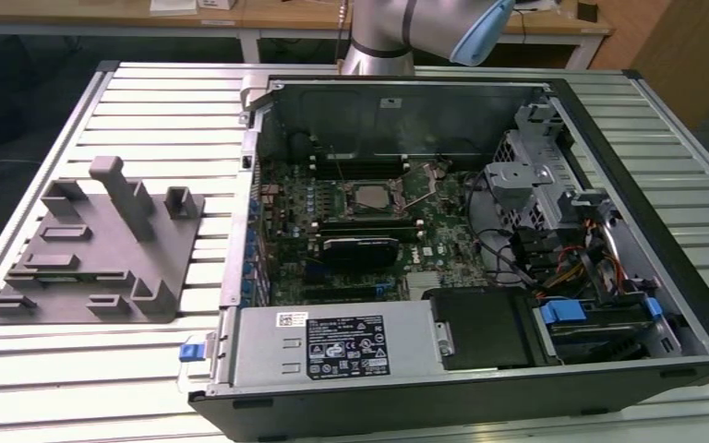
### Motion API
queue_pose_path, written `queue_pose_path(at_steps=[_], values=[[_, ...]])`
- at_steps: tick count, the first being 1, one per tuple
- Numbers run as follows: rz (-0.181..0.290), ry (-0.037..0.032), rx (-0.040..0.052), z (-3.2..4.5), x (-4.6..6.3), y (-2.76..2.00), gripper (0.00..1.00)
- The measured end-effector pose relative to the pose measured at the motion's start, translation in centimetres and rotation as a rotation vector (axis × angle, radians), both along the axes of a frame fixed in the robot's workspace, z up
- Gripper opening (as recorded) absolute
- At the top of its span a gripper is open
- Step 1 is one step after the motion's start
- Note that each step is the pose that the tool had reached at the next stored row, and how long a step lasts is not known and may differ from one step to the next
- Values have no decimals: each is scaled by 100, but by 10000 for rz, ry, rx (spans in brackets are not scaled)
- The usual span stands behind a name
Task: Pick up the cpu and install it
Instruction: 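Place the cpu into insertion slot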
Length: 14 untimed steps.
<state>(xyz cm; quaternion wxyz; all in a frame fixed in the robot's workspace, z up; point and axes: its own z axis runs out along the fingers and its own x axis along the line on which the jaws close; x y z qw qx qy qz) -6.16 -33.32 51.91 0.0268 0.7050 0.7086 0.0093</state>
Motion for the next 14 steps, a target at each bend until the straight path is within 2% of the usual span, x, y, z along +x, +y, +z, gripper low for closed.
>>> queue_pose_path(at_steps=[14], values=[[1, -1, 0, -75, 0, 0, 74]])
